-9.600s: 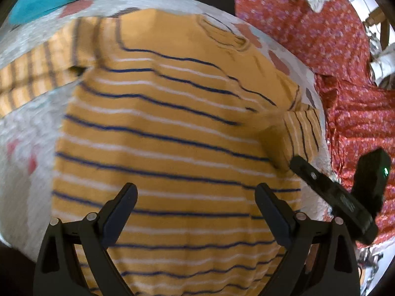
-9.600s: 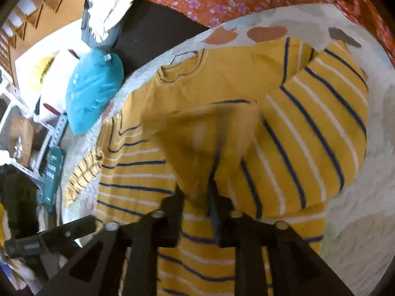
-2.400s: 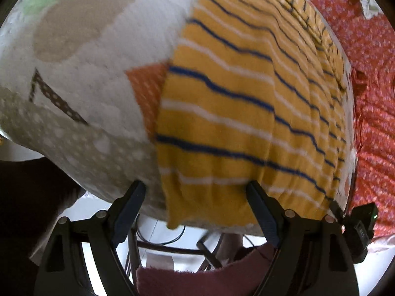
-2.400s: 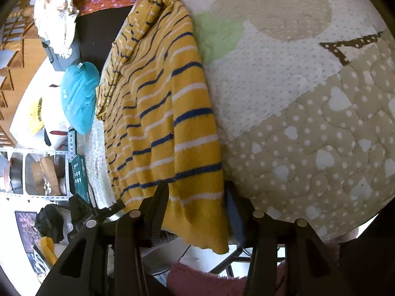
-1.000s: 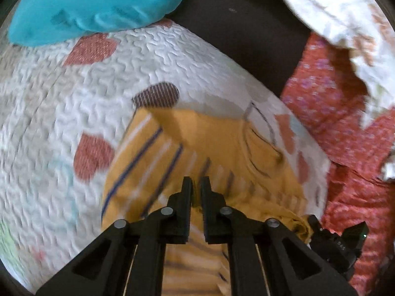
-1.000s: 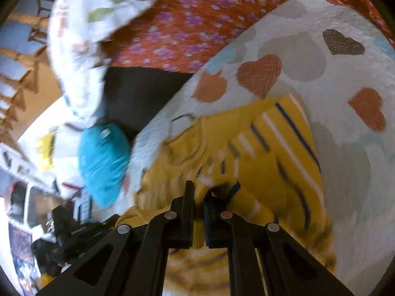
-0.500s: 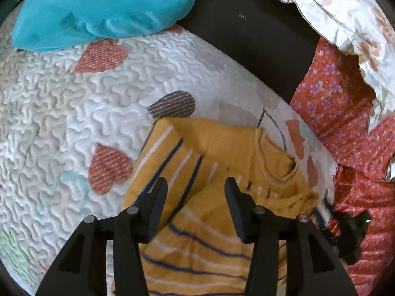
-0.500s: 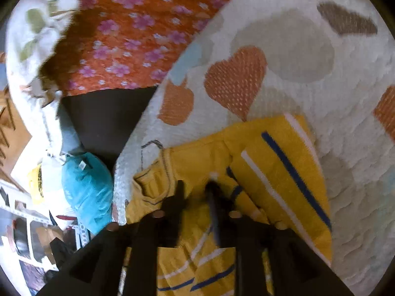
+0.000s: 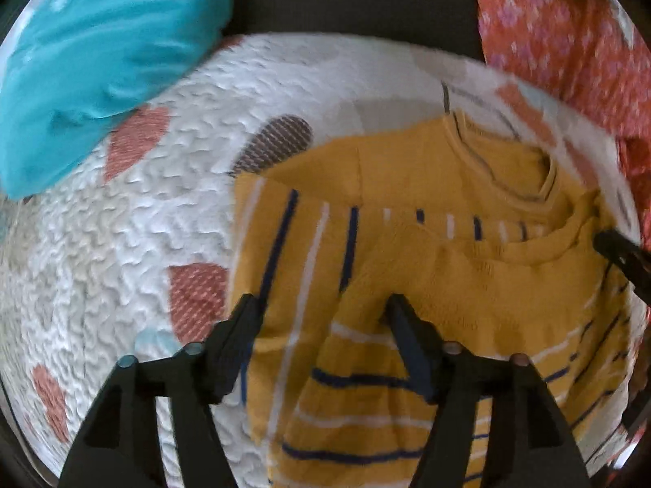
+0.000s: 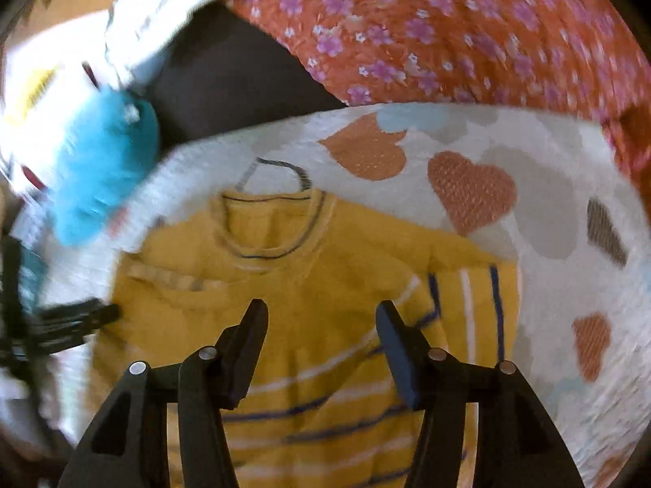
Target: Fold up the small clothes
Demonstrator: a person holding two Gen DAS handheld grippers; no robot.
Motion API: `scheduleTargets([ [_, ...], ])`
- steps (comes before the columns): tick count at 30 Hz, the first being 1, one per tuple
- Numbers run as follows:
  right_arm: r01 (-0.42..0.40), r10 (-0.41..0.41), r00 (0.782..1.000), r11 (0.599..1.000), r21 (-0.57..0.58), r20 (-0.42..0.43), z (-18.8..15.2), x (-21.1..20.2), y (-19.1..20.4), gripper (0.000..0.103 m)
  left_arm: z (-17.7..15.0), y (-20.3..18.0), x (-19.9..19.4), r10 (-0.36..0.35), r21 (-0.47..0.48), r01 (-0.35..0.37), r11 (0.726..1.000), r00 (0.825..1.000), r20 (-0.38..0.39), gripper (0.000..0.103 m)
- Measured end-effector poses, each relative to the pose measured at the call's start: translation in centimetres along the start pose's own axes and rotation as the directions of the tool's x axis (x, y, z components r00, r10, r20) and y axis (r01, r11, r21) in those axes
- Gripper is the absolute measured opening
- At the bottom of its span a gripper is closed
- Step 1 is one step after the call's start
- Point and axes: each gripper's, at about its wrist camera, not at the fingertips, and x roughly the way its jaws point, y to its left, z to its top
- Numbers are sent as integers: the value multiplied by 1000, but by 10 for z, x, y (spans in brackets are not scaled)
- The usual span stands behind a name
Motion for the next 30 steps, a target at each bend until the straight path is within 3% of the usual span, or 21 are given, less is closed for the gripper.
scheduleTargets([
  [1,25,-26,999,1000,-18,-21,1,10,1,61,1,-2,1,-14,6,14,1000,1000,-9,5],
  [3,32,-34,999,998,-47,-42,1,22,2,61,3,-3,-5,-40,1,40,999,999,7,4],
  [5,-9,6,999,998,-66,-48,2,20,3,20,6,-2,-11,-44,-5,44,999,999,32,4],
  [6,-31,29,998,998,-57,-49,5,17,0,6,10,2,-14,-56,-26,57,998,998,40,4],
  [8,-49,48,999,999,-19,-17,14,10,-7,6,19,10,-16,-71,-71,74,995,996,57,4],
  [12,-2,3,1000,998,70,-8,25,18,-29,6,34,11,5,9,-90,-7,996,1000,27,5],
  [15,19,-17,1000,992,121,-19,25,30,-39,6,38,8,19,34,-112,-33,993,999,2,12],
  [18,0,2,1000,985,170,-7,19,29,-45,14,38,19,16,-21,-165,21,986,1000,6,20],
  [20,-27,21,999,977,210,32,14,13,-49,26,36,35,5,-91,-229,94,969,996,25,29],
  [24,-80,50,990,968,238,130,-9,-37,-57,62,25,59,-30,-81,-276,104,955,992,93,36],
  [27,-88,55,991,957,276,125,-46,-62,-77,63,-1,78,-64,-100,-343,148,927,983,154,48],
  [30,-64,39,995,952,300,90,-79,-81,-95,63,-37,87,-84,-130,-398,197,896,973,189,50],
])
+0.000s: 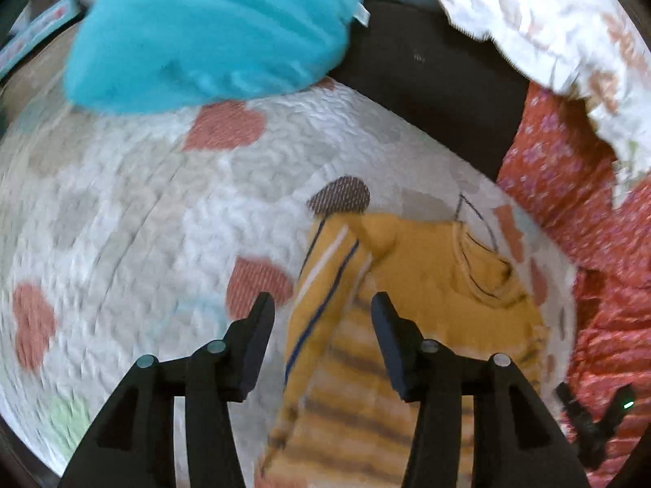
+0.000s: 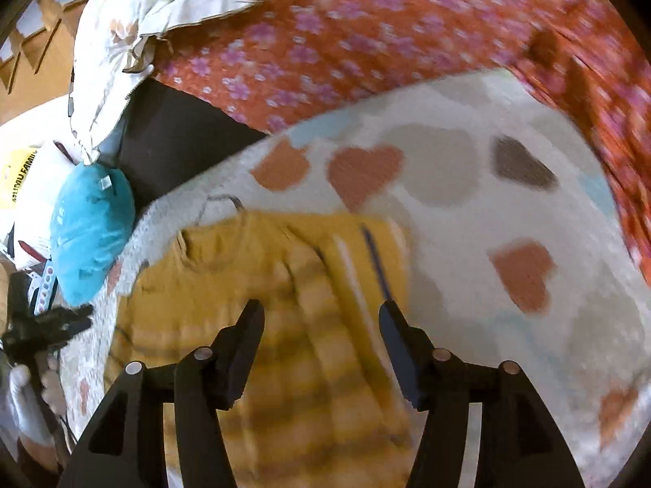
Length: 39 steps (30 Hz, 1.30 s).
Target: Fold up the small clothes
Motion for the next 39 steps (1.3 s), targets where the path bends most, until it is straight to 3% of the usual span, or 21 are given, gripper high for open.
scheduleTargets([
  [3,-21,22,1000,999,47,-15,-27,-9,-16,63,-39,8,-16,-15,-58,17,998,999,29,57],
  [6,-64,66,996,997,39,-61,-44,0,-11,62,-69,8,-14,-2,-68,4,998,1000,27,58],
  [7,-73,75,994,997,34,-82,-48,5,-7,57,-73,6,-9,24,-48,-23,999,1000,17,58],
  [8,-81,83,989,996,21,-123,-52,14,-2,28,-75,5,-7,49,-30,-48,998,999,7,58],
  [9,-64,63,984,998,-1,-164,-57,21,3,6,-76,4,-4,77,-6,-77,997,997,-3,58],
  [12,68,-80,986,994,-86,-144,-59,20,5,5,-72,10,-8,100,18,-100,995,995,18,58],
  [13,139,-151,981,985,-102,-125,-57,20,0,5,-71,14,-10,102,18,-102,995,995,24,58],
  [15,211,-220,968,974,-83,-123,-53,22,-15,5,-66,18,-9,97,19,-97,995,995,14,58],
  [19,211,-211,970,977,-10,-123,-50,17,-25,6,-65,24,2,77,12,-77,997,996,-49,58],
  [22,181,-175,981,981,71,-84,-52,1,-29,30,-71,28,19,34,-2,-35,999,990,-139,58],
  [25,106,-101,994,981,162,-42,-65,-18,-39,49,-77,29,26,38,7,-37,999,985,-171,59],
  [31,-61,73,997,946,317,-27,-112,-36,-54,56,-87,35,33,35,-12,-38,999,984,-176,67],
  [35,-180,212,977,895,408,-33,-136,-18,-55,60,-90,40,40,-52,-70,40,997,983,-177,74],
  [39,-247,256,966,871,426,37,-120,4,-44,64,-83,30,50,-209,-94,195,976,965,-162,85],
])
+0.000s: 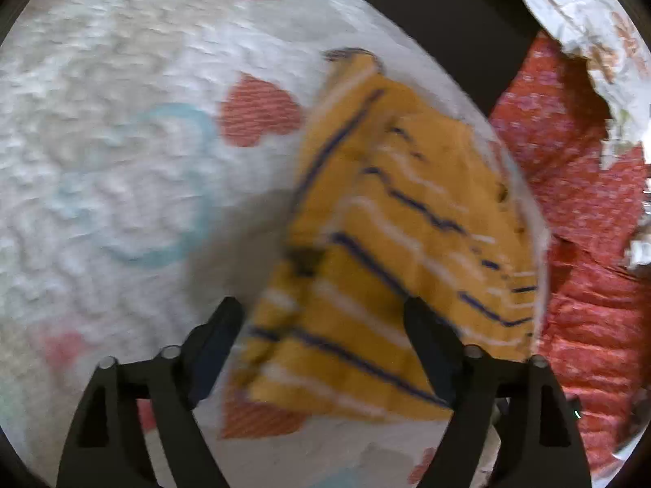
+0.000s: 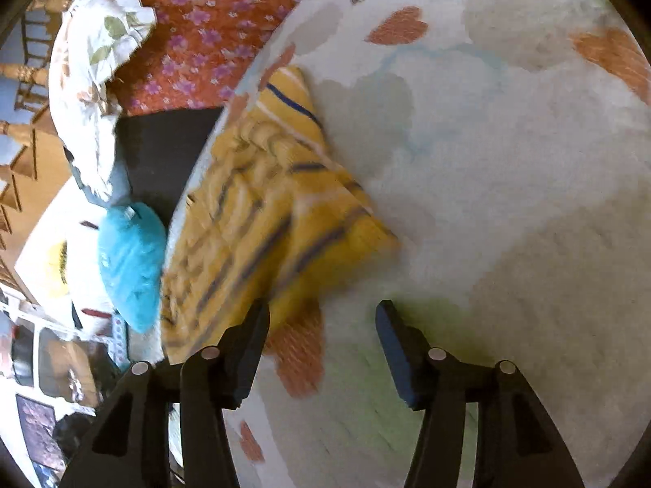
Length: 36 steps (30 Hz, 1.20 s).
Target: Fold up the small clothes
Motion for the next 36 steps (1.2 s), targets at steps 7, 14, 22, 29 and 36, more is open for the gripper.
scheduleTargets([
  [7,-60,59,998,998,20,13,36,48,19,70,10,-20,17,40,37,-40,999,999,7,84],
  [14,-33,34,999,999,33,-29,44,53,17,20,8,-36,8,111,84,-109,990,994,-9,13],
  [22,2,-1,999,999,40,-32,21,8,6,13,-26,-18,-30,104,62,-102,993,994,-26,6],
  [29,-27,31,997,999,47,-72,-9,-22,-3,13,-56,-15,-53,137,83,-136,987,991,-4,4],
  [36,157,-164,985,982,-109,-55,-14,-33,6,33,-47,18,-64,171,-3,-171,985,984,40,15],
])
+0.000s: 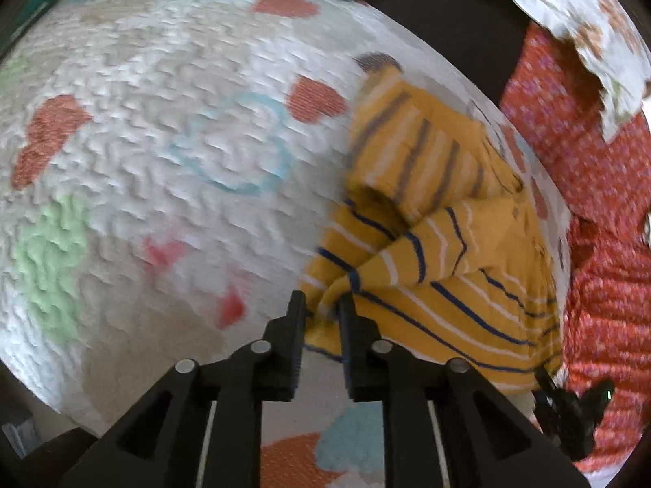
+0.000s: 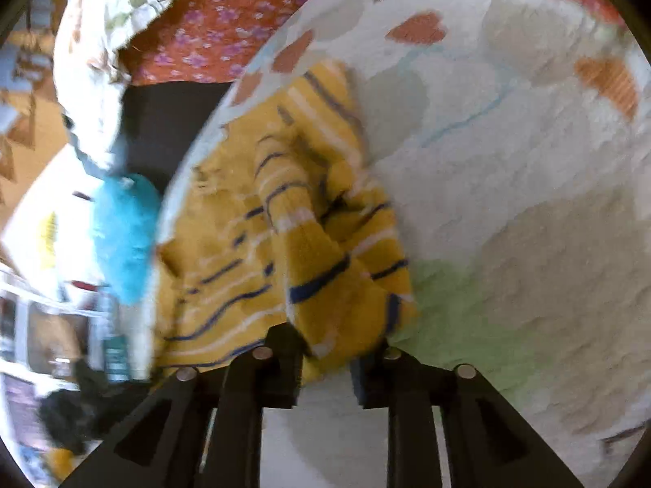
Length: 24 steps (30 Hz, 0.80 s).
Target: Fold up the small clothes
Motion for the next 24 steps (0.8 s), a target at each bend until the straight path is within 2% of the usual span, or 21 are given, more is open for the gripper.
scheduleTargets([
  [2,14,-14,1000,1000,11,16,-1,-13,-3,36,7,10,-5,-8,-38,9,999,1000,21,21],
  [4,43,-41,997,999,-28,58,-3,-31,8,36,14,17,-10,-8,-76,12,997,999,51,29],
  [6,39,-28,995,991,-126,92,-4,-42,39,36,21,24,-15,0,-102,7,995,997,73,35],
  [8,-9,26,997,976,-216,76,-7,-39,77,37,27,28,-19,-9,-120,20,993,996,92,38],
  [10,-70,81,996,961,-269,30,-10,-24,110,40,32,33,-20,-22,-132,35,991,995,99,41],
  [13,-159,146,987,945,-285,-67,-17,23,159,41,36,34,-18,-24,-130,37,991,995,102,42],
  [16,-138,116,989,940,-311,-90,-20,63,191,41,40,36,-18,13,-123,0,992,994,107,42],
  [19,-74,38,993,932,-355,-109,-20,104,213,41,46,41,-15,3,-133,11,991,995,104,42],
  [23,-41,-22,986,927,-372,-165,-19,140,224,40,53,49,-11,-34,-170,50,984,995,91,42],
  [24,-42,-29,983,924,-381,-180,-19,146,227,24,56,52,-10,-36,-184,52,982,995,90,42],
])
